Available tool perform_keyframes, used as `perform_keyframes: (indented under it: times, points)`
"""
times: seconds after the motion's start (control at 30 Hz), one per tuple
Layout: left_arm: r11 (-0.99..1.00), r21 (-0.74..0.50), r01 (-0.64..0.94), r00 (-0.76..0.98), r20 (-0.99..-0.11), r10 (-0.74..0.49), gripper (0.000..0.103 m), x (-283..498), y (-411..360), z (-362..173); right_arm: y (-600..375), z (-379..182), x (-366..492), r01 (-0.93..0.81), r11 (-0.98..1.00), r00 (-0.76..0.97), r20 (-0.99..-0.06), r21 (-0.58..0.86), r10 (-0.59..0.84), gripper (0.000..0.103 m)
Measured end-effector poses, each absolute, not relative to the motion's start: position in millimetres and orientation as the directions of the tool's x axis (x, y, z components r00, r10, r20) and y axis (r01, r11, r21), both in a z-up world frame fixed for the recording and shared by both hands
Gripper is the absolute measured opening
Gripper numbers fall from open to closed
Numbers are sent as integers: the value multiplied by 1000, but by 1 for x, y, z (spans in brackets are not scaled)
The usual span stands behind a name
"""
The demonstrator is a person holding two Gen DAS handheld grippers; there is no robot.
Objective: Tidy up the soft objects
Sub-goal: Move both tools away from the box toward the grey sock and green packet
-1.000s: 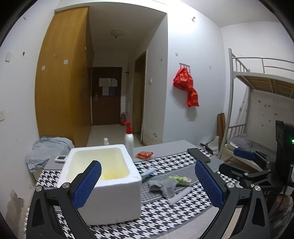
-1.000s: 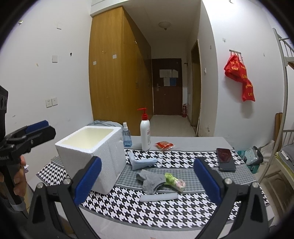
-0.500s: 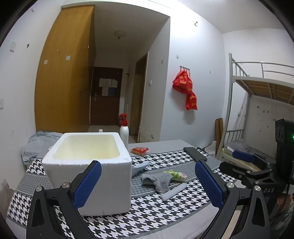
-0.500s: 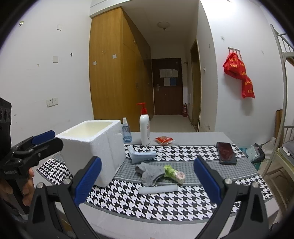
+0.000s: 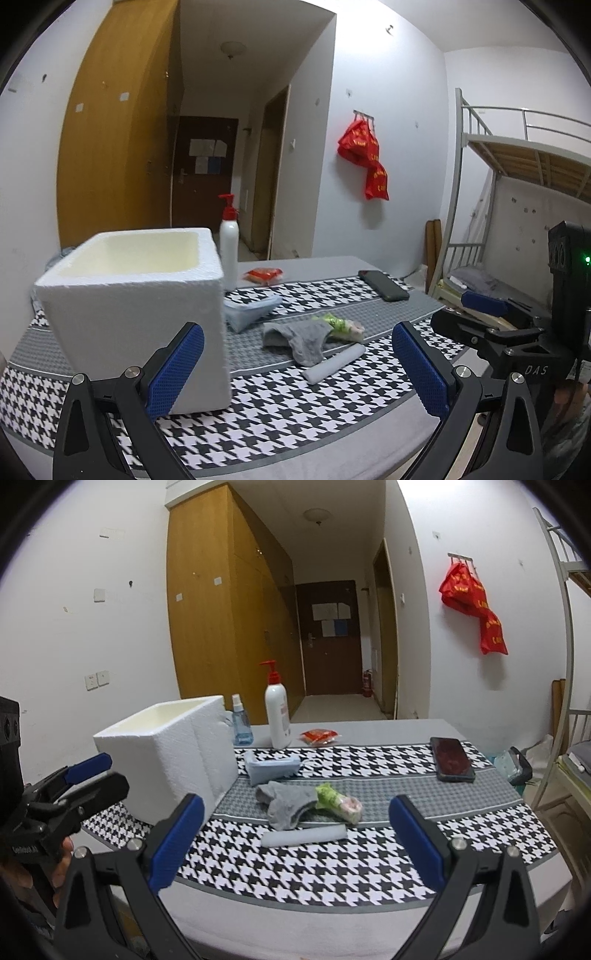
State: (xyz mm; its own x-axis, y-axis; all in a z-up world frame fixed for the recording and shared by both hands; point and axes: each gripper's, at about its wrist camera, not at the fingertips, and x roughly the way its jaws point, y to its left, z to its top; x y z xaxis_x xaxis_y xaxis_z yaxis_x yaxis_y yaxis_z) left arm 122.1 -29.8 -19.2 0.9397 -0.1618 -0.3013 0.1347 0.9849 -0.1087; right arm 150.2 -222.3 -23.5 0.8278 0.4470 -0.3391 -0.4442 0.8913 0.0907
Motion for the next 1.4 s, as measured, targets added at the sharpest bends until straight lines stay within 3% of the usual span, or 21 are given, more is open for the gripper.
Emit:
perform_keyframes:
  times: [0.63,1.4]
  points:
    - [980,-105,168,882,-428,-197,102,175,-66,-41,-254,-50,187,-413,904,809,-410,111,421,101]
    - [994,-61,86,817,-566,-105,102,242,-82,-54,-273,-75,234,-410,897,758,-483,168,437,101]
